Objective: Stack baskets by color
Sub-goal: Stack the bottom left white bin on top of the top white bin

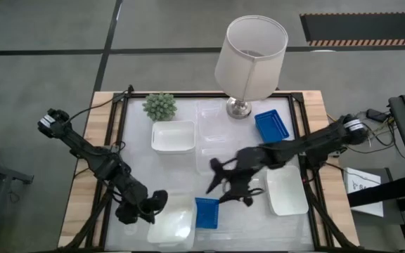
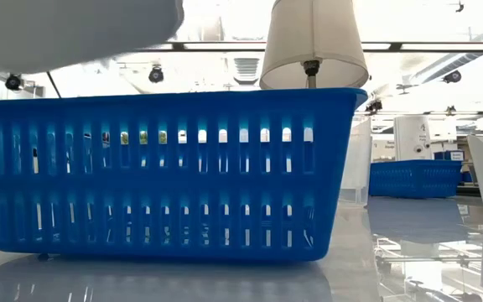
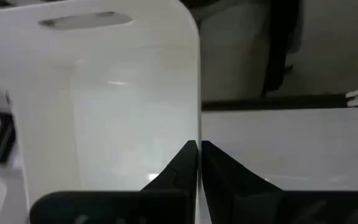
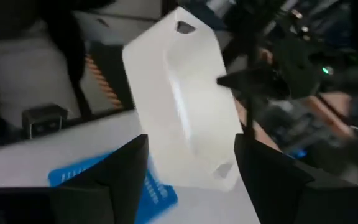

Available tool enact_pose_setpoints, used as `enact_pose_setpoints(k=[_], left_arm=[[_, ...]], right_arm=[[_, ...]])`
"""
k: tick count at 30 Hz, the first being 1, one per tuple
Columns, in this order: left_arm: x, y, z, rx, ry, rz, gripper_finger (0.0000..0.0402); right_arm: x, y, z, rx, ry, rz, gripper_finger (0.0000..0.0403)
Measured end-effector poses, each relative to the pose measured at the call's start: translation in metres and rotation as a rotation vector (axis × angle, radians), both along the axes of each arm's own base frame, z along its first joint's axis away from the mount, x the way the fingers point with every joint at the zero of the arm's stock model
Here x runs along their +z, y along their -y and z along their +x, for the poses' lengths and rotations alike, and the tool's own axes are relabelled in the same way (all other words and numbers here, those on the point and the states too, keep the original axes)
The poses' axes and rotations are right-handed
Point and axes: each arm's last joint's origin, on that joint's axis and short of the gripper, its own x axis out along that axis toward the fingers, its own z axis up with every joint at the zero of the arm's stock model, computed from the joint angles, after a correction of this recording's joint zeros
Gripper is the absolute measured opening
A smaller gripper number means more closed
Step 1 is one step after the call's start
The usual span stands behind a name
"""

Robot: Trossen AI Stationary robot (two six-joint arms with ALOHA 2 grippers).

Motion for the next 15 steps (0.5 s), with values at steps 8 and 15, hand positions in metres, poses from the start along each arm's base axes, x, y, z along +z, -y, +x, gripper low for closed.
enact_pose_setpoints(k=[8,15], left_arm=[[-0.014,-0.001,-0.002,-0.064,0.023,0.045,0.0000],[-0.020,-0.002,-0.003,-0.064,0.010,0.057,0.0000]], right_arm=[[-0.010,-0.018,0.063,0.101,-0.140,-0.026,0.0224],[-0.021,-0.027,0.098,0.172,-0.254,-0.008,0.0224]])
